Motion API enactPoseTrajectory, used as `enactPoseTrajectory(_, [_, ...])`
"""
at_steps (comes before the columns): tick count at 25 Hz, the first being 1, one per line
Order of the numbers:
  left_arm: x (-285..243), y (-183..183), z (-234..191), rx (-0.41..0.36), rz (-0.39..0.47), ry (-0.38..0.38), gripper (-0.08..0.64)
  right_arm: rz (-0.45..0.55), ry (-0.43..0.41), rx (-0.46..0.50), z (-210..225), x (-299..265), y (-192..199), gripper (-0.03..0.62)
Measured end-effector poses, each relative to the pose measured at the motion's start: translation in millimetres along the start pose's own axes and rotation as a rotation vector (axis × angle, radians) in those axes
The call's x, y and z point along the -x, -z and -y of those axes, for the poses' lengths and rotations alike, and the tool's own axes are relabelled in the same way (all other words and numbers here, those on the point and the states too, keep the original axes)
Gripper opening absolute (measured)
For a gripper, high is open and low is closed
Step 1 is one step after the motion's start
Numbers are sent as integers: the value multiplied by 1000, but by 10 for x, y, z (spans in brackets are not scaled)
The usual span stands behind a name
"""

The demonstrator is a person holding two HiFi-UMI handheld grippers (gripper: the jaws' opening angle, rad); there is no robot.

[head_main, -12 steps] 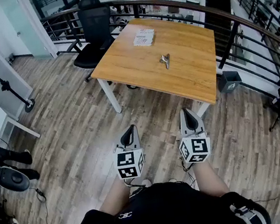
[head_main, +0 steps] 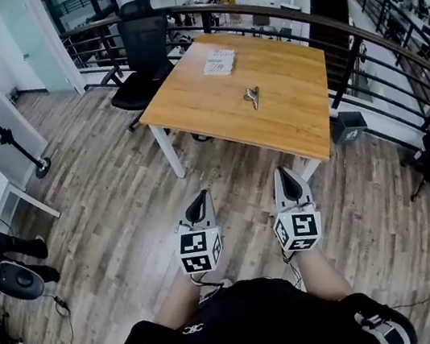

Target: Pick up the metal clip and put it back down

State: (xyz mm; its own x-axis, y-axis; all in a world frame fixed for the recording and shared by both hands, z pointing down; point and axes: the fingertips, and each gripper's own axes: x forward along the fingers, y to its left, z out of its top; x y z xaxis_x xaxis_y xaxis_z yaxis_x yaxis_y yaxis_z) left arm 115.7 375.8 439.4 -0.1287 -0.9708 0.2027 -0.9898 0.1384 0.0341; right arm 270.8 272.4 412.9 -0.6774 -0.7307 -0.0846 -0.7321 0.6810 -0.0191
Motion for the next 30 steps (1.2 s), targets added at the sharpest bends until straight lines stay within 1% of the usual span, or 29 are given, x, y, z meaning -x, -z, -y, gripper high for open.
enactPoseTrajectory(6, [64,6,-239,1,6,24,12,-5,19,19,-257,-43,7,17])
enactPoseTrajectory(11, [120,37,-589,-5,15,42,12,6,42,25,-573,-166,44,17])
enactPoseTrajectory(15, [120,110,-897,8,19,86,12,18,60,24,-915,-321,91,17])
enactPoseTrajectory(19, [120,157,-1056,13,16,128,12,18,76,36,-1152,-407,126,17])
enactPoseTrajectory(21, [88,162,-1064,22,21,152,12,10,78,46,-1199,-465,163,17])
enactPoseTrajectory(24, [-30,168,-1078,17,26,170,12,0,83,46,-1194,-620,229,17])
enactPoseTrajectory(30, [-465,72,-1278,14,32,149,12,1,73,30,-1061,-1122,302,17])
